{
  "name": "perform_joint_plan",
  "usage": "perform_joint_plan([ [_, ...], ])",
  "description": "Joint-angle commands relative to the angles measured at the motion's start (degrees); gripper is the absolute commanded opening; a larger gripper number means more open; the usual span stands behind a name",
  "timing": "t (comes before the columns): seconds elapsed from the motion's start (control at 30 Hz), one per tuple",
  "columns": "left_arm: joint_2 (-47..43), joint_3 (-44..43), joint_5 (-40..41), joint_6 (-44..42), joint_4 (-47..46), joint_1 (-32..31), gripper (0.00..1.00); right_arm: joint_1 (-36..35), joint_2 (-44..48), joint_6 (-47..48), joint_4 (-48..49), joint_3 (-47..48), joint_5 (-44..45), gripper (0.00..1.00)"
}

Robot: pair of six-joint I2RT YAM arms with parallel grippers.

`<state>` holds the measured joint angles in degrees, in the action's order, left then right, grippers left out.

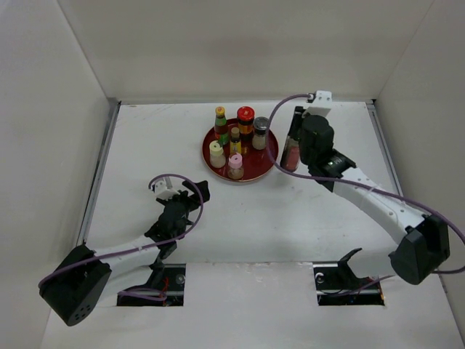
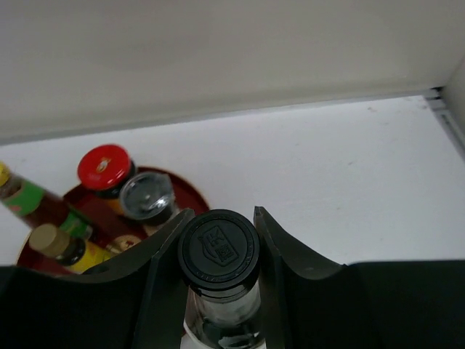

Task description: Organize the condiment bottles

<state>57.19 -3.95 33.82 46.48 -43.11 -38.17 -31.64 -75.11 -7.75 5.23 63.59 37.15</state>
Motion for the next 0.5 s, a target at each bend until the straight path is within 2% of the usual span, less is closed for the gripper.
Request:
perform_joint_plan([
  [0.0,-1.4,-1.1,-0.4,-0.3,-2.3,0.4,1.00,-2.9,-2.1,-0.9,10.8,5.9,-0.1,0.29],
  [0.47,-0.1,-1.3,-0.8,-0.3,-2.8,0.2,1.00,-8.1,-13.6,-1.0,15.7,12.6,0.3,0.28],
])
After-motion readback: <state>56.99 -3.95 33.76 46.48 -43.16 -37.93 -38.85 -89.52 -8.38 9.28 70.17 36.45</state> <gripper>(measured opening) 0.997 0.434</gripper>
